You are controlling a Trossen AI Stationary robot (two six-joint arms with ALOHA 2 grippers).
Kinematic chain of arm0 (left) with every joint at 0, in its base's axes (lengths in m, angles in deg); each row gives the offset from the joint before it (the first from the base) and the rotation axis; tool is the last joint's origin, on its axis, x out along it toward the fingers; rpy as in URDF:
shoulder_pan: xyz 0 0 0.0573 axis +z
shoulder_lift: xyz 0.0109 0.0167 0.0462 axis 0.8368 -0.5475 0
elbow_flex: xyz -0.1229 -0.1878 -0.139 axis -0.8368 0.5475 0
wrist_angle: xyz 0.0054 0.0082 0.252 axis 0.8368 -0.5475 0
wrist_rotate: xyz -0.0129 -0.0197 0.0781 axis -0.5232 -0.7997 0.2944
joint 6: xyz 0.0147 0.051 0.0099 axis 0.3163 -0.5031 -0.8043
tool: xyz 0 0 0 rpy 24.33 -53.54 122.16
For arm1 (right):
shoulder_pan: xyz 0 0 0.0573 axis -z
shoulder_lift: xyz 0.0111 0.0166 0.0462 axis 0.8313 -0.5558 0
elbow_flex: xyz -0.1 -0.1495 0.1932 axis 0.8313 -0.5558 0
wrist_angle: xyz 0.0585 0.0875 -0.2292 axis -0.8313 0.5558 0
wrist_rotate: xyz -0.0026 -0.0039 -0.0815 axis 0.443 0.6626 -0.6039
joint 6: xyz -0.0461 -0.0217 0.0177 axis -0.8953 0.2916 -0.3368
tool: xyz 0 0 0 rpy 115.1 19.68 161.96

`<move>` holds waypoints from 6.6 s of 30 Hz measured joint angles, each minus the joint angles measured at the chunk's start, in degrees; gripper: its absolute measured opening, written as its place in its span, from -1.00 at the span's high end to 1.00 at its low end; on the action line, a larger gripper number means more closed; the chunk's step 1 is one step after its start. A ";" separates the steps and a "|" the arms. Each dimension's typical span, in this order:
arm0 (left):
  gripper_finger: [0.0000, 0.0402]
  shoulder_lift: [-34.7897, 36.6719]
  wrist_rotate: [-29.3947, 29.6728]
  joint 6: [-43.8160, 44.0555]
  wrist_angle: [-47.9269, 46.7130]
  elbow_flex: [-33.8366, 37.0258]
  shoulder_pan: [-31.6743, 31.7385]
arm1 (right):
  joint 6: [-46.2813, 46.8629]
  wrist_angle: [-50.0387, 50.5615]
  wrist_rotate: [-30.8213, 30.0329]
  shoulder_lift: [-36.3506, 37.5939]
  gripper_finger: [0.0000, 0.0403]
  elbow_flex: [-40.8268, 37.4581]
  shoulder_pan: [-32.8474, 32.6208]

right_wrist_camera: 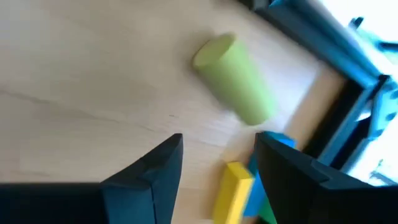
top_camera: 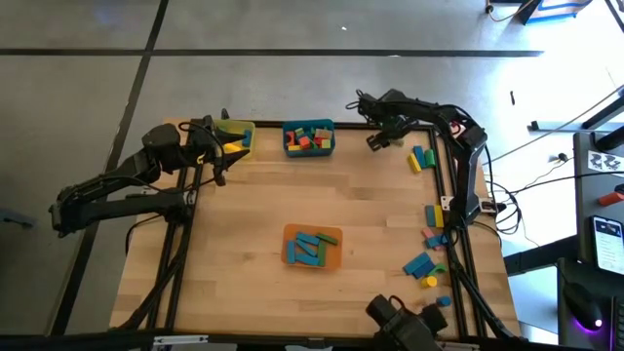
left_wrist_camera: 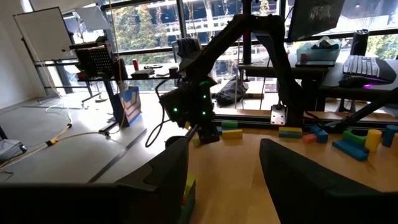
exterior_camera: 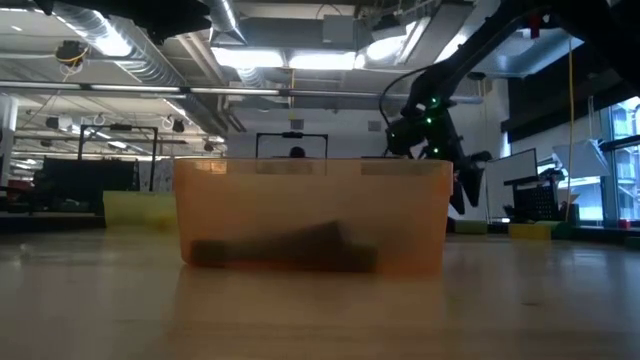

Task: Sort blocks by size
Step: Put the light green cylindrical block into the yellow bin, then put the green cylindrical block into the yellow bin

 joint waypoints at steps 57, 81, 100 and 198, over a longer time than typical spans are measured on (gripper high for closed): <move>0.09 0.00 0.00 0.00 0.85 -0.02 -0.01 | -21.87 -3.91 4.28 7.88 0.32 -1.51 -12.24; 0.09 0.00 -0.01 0.00 0.90 -0.02 -0.01 | -22.28 -41.17 20.00 7.38 0.23 5.28 -25.30; 0.09 -0.07 0.00 0.00 1.04 -0.02 0.01 | -17.00 -75.49 20.87 -4.49 0.22 5.22 -28.34; 0.09 -2.64 -0.04 0.22 2.67 -0.02 -0.69 | -16.23 -67.97 23.20 -31.26 0.25 49.84 -27.53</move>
